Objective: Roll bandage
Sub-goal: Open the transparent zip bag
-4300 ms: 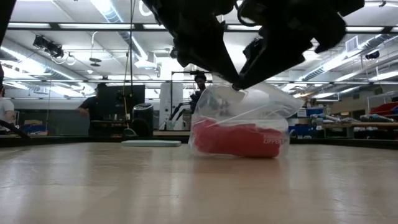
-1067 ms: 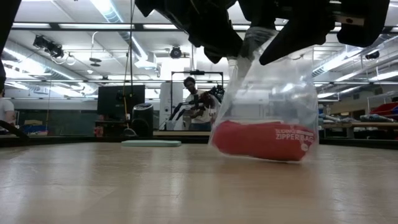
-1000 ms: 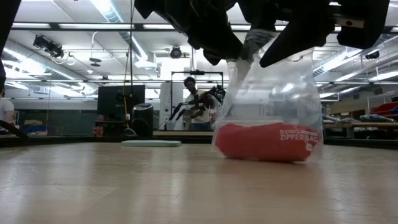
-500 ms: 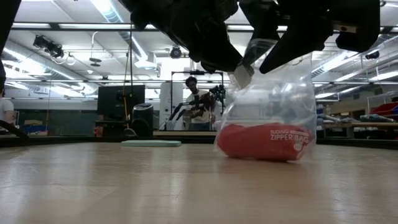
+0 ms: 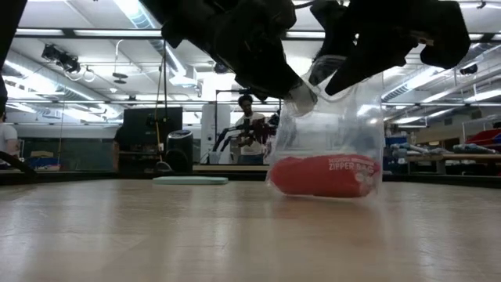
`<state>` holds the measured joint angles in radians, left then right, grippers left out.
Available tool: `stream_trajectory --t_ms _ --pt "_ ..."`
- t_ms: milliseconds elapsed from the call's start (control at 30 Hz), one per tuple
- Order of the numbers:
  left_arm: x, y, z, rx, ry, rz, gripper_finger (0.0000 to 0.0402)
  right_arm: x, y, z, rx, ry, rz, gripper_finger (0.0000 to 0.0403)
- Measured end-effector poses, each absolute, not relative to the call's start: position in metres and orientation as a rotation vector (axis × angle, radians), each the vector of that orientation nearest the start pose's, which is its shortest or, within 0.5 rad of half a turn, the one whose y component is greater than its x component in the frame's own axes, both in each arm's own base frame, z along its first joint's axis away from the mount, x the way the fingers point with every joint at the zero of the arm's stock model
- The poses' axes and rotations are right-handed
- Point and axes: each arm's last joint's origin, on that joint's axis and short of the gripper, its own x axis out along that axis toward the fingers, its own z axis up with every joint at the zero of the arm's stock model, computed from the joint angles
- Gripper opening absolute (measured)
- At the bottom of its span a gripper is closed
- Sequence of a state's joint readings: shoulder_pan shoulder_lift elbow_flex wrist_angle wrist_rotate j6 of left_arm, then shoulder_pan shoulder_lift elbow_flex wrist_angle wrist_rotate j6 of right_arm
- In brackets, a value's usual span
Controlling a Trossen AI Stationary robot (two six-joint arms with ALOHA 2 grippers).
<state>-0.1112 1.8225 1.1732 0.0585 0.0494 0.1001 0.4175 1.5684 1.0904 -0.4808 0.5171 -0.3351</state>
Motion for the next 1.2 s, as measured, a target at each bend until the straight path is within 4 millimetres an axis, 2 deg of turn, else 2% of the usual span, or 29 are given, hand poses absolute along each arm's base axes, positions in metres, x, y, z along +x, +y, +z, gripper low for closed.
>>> stream_trajectory --t_ms 367,633,800,1067,1200 --pt "0.394 -0.047 0.204 0.111 0.592 -0.207 0.0021 0.287 0.11 0.227 -0.659 0.978 -0.047 0.0152" --pt "0.394 -0.047 0.204 0.113 0.592 -0.199 0.0021 0.286 0.116 0.227 -0.633 0.964 -0.027 0.0152" --pt "0.394 -0.046 0.204 0.115 0.593 -0.192 0.0021 0.29 0.122 0.239 -0.57 0.901 -0.068 0.0152" --pt "0.393 -0.046 0.203 0.117 0.606 -0.192 0.0021 0.294 0.123 0.243 -0.566 0.831 -0.111 0.0152" --pt "0.387 -0.045 0.211 0.12 0.625 -0.187 0.0021 0.296 0.129 0.246 -0.569 0.787 -0.098 0.0152"
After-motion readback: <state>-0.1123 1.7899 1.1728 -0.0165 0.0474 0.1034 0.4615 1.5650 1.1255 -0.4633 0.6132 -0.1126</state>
